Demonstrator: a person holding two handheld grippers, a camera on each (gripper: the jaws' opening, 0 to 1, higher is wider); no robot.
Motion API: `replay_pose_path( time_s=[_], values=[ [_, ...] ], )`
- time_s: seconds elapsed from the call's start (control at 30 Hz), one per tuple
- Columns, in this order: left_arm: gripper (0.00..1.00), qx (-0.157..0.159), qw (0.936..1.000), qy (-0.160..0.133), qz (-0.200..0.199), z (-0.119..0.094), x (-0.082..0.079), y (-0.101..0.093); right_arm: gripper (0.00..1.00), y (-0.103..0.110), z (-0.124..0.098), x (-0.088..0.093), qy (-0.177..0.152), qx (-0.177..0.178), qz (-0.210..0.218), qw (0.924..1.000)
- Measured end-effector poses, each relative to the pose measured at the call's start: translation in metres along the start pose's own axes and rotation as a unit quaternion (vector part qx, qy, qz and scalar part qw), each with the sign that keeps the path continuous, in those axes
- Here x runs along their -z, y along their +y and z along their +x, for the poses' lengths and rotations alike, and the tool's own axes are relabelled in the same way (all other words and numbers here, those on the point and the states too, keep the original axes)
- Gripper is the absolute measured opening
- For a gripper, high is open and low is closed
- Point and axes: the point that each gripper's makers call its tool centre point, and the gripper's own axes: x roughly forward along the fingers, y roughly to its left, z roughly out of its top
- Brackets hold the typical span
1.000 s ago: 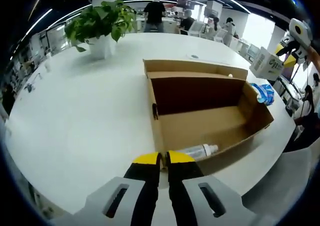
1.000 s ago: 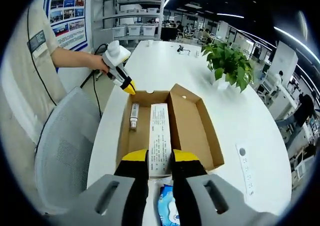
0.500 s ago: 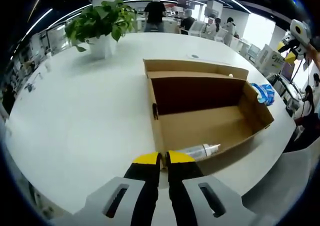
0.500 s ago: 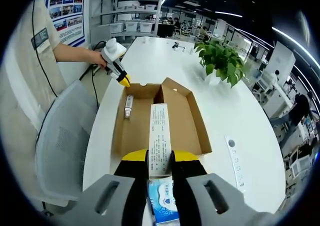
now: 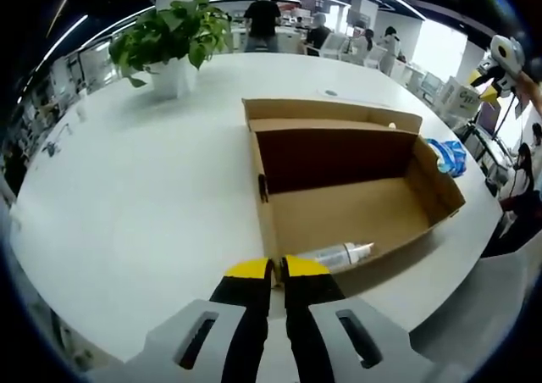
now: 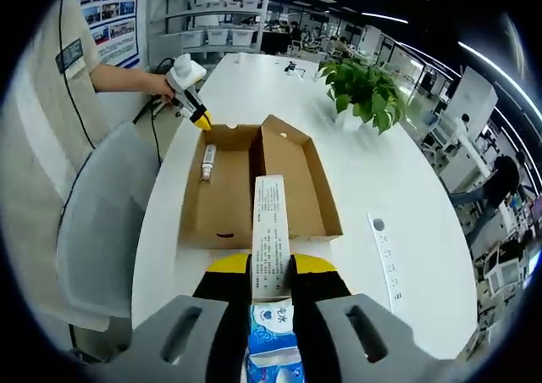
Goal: Operate the shoe box by opening the lid, removing the specified soft item, and placing it in the target area until the item is outside and the box remains undamaged.
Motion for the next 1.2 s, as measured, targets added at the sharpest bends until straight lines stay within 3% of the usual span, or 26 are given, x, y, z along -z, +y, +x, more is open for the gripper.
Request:
replay_pose_path(
  time_s=[0.47, 1.2],
  values=[
    [0.02, -0.001, 1.0, 0.005, 0.002, 0.0, -0.001, 0.0, 0.14, -0.029, -0.012, 0.045, 0.036, 0.014, 0.007, 0.9992],
    [0.02, -0.001, 0.9999, 0.017, 0.002, 0.002, -0.001, 0.001, 0.14, -0.061, -0.008, 0.123, 0.093, 0.012, 0.022, 0.9954]
  ],
)
